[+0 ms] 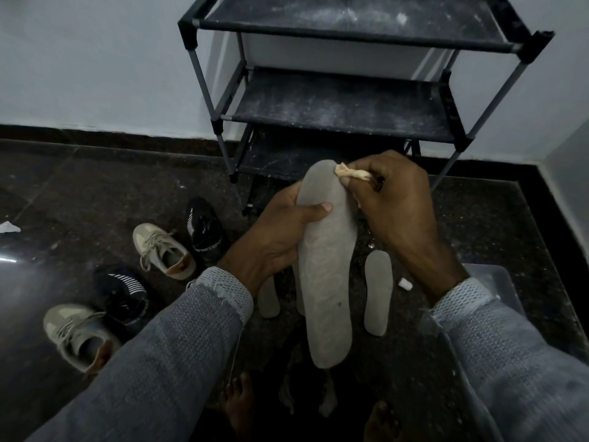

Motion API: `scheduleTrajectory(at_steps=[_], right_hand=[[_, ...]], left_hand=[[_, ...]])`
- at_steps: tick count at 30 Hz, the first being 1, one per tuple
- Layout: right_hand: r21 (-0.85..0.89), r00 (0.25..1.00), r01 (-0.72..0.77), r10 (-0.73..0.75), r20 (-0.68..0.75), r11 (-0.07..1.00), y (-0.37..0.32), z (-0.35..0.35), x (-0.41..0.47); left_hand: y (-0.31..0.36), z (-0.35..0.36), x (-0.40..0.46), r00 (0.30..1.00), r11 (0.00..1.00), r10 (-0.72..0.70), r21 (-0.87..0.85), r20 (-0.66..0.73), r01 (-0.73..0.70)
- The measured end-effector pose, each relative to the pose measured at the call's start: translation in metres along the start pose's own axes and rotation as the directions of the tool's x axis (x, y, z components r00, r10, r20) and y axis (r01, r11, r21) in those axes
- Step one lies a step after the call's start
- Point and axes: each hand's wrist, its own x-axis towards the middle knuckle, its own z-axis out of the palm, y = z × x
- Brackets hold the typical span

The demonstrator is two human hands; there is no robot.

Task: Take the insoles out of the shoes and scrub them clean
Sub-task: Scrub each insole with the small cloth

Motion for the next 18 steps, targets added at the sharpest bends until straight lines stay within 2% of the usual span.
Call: scheduleTrajectory(at_steps=[3, 5, 9, 12, 16, 18], right_hand=[[0.042, 0.985, 0.086, -0.091, 0.145, 0.995, -0.007, 0.007, -0.004], [0.012, 0.985, 0.076, -0.077, 0.157, 0.997, -0.006, 0.009, -0.004], [-0.011, 0.996, -0.068, 0.069, 0.065, 0.998, 0.005, 0.000, -0.001], [0.152, 0.960, -0.254, 0.230, 0.160, 0.955, 0.006, -0.002, -0.002], [0.159, 0.927, -0.283, 0.227, 0.298, 0.946, 0.000, 0.000, -0.004], [0.165, 0.927, -0.288, 0.231, 0.295, 0.944, -0.002, 0.000, -0.004]], left_hand=[[0.000, 0.000, 0.000, 1.000, 1.000, 0.015, -0.026, 0.009, -0.015], [0.000, 0.000, -0.001, 1.000, 0.999, 0.014, -0.042, 0.011, -0.014], [0.003, -0.003, 0.000, 0.998, 0.999, -0.017, -0.041, -0.055, 0.014], [0.006, -0.004, 0.001, 0.998, 0.993, -0.018, -0.117, -0.052, 0.011], [0.010, -0.008, 0.000, 0.999, 0.974, -0.017, -0.226, -0.028, 0.010], [0.011, -0.009, 0.000, 0.999, 0.963, -0.037, -0.268, -0.031, 0.028]])
